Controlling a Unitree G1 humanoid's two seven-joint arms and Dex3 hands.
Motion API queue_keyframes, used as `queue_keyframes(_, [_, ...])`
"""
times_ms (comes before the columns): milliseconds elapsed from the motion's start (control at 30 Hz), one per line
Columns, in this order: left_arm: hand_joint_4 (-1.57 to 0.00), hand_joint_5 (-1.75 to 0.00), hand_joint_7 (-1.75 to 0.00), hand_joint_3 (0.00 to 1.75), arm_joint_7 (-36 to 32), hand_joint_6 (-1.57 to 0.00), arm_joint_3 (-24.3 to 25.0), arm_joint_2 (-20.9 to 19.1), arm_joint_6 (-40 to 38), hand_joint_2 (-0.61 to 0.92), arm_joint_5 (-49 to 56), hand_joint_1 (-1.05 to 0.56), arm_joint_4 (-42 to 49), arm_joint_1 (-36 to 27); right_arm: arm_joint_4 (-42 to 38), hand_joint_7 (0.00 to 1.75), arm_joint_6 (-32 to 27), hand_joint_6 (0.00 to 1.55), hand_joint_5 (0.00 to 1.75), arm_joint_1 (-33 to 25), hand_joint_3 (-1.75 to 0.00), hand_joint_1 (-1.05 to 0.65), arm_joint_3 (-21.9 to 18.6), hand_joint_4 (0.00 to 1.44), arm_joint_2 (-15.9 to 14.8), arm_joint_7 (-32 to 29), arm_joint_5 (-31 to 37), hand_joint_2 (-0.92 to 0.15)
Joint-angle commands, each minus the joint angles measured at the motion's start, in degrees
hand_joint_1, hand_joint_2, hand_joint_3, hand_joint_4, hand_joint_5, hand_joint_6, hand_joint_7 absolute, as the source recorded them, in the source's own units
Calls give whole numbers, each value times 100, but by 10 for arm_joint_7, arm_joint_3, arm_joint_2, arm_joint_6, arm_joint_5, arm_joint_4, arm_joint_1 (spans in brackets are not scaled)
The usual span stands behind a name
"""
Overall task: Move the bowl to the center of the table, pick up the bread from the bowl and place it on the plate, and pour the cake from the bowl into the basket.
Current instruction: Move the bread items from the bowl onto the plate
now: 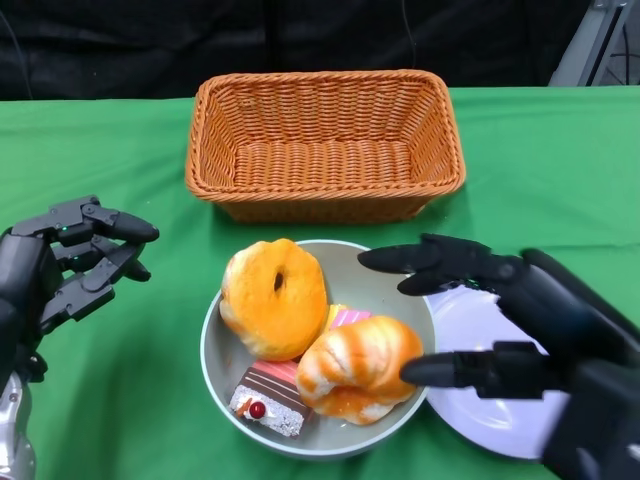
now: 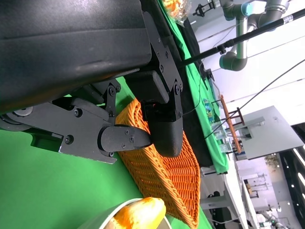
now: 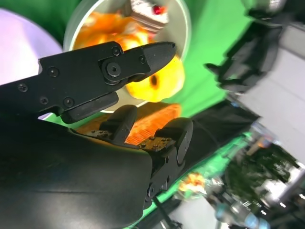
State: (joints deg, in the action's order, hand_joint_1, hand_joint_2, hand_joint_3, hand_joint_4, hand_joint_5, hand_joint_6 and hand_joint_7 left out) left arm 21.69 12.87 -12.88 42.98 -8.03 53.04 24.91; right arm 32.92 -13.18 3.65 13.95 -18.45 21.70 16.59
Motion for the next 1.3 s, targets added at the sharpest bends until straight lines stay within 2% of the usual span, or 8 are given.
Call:
queue_keyframes(33, [-81, -126, -82, 36, -8, -91, 1, -8, 8, 92, 1, -10, 3, 5, -38, 11, -7, 52, 41, 31, -6, -65, 21, 55, -6, -2, 36, -92])
queue_keyframes(333, [-81, -126, -80, 36, -6, -92, 2, -9, 9, 92, -3, -10, 4, 3, -132, 4, 30, 53, 30, 86, -12, -71, 67, 64, -23, 22, 98, -92])
queue_keyframes(633, [-82, -126, -80, 36, -10, -93, 1, -10, 8, 92, 1, -10, 14, 9, -148, 1, 6, 51, 22, 121, -15, -80, 98, 63, -21, 80, 119, -92])
queue_keyframes(800, [-82, -126, -80, 37, -13, -92, 1, -12, 18, 92, 6, -10, 25, 13, -150, 0, -19, 48, 18, 143, -18, -83, 128, 61, -15, 105, 163, -92])
queue_keyframes(933, [-82, -126, -80, 38, -7, -92, 3, -11, 23, 92, 2, -8, 30, 14, -164, 0, -11, 48, 15, 150, -17, -83, 153, 58, -3, 88, 201, -92])
queue_keyframes(1000, [-82, -127, -80, 38, -12, -92, 1, -12, 24, 92, 7, -10, 30, 14, -181, 0, -4, 48, 17, 158, -16, -82, 166, 64, 4, 83, 215, -92])
queue_keyframes(1200, [-82, -127, -80, 37, -22, -93, -4, -13, 30, 92, 17, -10, 26, 10, -228, 2, 26, 52, 16, 171, -15, -77, 192, 70, 19, 55, 249, -92])
queue_keyframes(1300, [-82, -128, -81, 36, -26, -93, -6, -14, 35, 92, 22, -11, 26, 10, -262, 4, 67, 60, 17, 170, -9, -67, 197, 85, 26, 6, 261, -92])
